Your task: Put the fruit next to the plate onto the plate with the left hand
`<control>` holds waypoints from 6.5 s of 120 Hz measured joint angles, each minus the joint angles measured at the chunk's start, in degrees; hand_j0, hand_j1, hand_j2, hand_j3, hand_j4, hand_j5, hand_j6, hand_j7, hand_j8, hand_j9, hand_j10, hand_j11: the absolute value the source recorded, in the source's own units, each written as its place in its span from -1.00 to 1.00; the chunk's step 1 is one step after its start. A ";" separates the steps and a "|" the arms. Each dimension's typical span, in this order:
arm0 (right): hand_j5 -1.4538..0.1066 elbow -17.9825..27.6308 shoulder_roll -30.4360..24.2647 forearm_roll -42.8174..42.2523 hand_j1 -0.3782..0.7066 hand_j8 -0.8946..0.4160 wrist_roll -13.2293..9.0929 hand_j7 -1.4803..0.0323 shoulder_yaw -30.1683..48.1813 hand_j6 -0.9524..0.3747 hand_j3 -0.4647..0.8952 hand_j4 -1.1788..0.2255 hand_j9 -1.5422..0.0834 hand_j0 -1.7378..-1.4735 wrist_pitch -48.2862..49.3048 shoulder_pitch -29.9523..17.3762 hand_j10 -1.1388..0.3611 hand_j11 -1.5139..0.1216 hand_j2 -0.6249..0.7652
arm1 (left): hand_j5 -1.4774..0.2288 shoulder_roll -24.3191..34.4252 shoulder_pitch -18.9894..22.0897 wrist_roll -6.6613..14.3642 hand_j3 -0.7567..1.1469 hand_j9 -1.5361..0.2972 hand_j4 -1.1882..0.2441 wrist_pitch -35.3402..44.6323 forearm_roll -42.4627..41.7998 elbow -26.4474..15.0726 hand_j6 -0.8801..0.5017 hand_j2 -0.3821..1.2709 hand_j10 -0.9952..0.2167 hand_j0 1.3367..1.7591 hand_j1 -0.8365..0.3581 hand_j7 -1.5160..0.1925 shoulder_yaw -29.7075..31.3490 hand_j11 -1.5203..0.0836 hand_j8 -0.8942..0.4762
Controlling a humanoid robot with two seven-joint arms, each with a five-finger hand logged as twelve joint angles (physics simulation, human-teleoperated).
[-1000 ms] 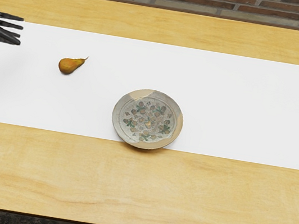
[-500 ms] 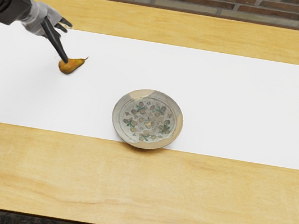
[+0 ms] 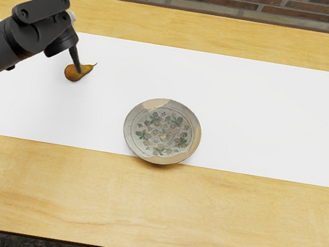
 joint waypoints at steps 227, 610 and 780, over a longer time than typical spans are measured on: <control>0.86 0.00 0.00 -0.02 -0.95 0.36 0.00 0.96 -0.02 0.43 -0.32 0.68 0.90 -0.40 0.00 0.08 0.52 0.85 -0.10 | 0.37 -4.77 6.58 0.00 -0.20 0.34 0.33 5.77 -0.35 4.19 -0.07 -0.48 0.25 0.52 0.52 0.42 4.75 0.52 -0.04; 0.86 0.00 0.00 -0.02 -0.95 0.36 0.00 0.96 -0.03 0.43 -0.32 0.68 0.90 -0.40 0.00 0.08 0.52 0.85 -0.10 | -0.71 -4.77 2.03 0.05 -0.19 -0.54 -0.38 -8.54 -11.02 -2.23 -0.70 0.07 -0.40 0.47 -0.04 -0.56 -8.99 -0.49 -0.39; 0.86 0.00 0.00 -0.02 -0.95 0.36 0.00 0.96 -0.03 0.43 -0.32 0.68 0.90 -0.40 0.00 0.08 0.52 0.85 -0.10 | 0.58 -4.77 -2.96 0.00 -0.20 0.54 0.54 -17.73 -11.12 -8.35 0.14 -0.48 0.50 0.52 0.89 0.63 -13.92 0.74 0.19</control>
